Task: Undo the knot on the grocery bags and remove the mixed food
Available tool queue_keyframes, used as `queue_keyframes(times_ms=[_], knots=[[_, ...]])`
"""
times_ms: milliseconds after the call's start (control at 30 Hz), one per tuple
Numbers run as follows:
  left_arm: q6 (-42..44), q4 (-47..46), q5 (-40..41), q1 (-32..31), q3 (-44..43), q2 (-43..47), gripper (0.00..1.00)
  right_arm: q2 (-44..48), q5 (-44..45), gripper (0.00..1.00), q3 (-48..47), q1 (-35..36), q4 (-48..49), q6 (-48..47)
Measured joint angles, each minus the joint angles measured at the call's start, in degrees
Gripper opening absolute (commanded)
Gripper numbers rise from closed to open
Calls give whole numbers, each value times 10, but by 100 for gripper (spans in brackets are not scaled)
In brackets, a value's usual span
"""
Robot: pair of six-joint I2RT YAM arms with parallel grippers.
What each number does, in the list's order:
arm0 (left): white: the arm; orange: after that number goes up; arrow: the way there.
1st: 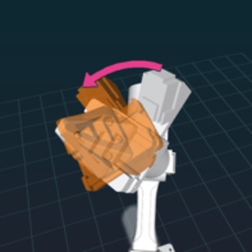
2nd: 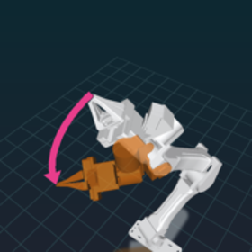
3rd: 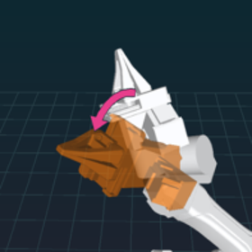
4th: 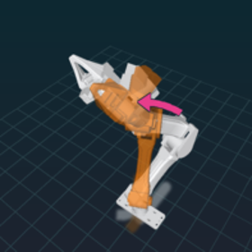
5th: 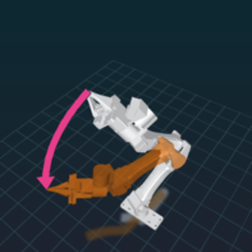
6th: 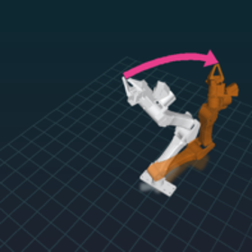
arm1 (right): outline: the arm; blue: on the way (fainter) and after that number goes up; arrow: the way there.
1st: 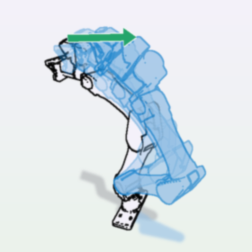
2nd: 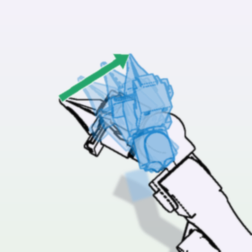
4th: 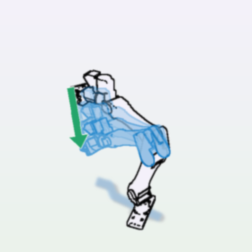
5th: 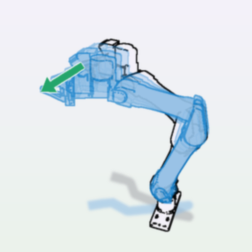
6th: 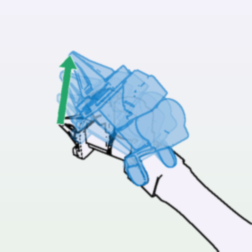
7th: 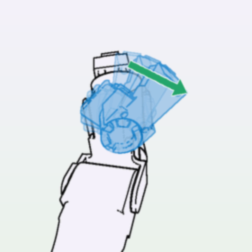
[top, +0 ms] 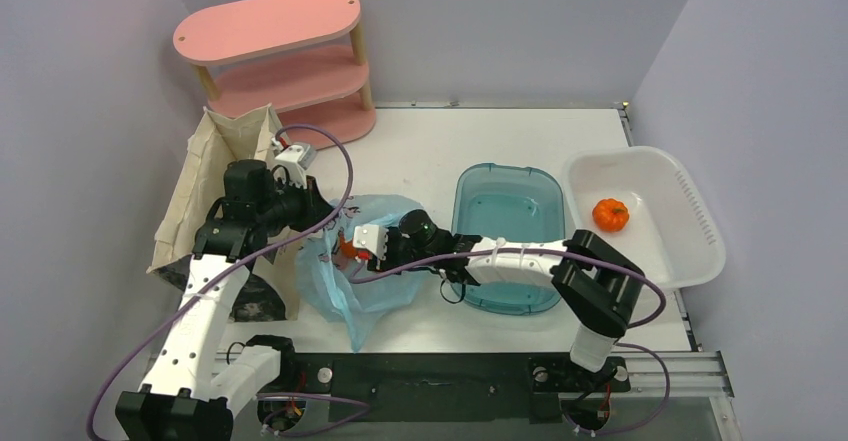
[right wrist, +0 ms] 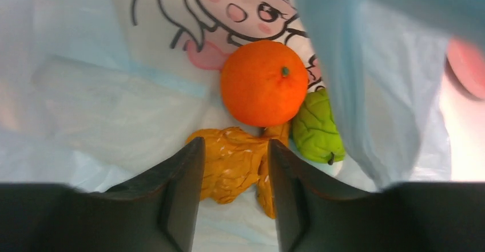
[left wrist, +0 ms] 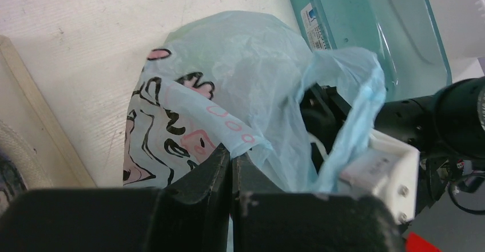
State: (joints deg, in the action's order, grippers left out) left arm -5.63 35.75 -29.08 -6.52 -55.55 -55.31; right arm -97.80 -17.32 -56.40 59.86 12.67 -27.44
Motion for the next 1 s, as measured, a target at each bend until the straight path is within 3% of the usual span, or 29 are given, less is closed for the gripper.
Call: queue_keyframes(times_ms=[67, 133, 333, 800, 1000], knots=[[-1, 0, -5, 0, 0, -2, 0, -18, 7, 73, -8, -9, 13, 2], [-2, -2, -11, 0, 0, -6, 0, -35, 12, 80, -18, -12, 26, 2], [-2, -22, -23, 0, 0, -24, 0, -68, 14, 86, -44, -13, 59, 14], [6, -25, -35, 3, 0, -30, 0, -174, 15, 86, -122, -9, 78, 9], [21, -17, -28, 9, 0, -30, 0, -220, 15, 80, -176, -3, 60, 10]])
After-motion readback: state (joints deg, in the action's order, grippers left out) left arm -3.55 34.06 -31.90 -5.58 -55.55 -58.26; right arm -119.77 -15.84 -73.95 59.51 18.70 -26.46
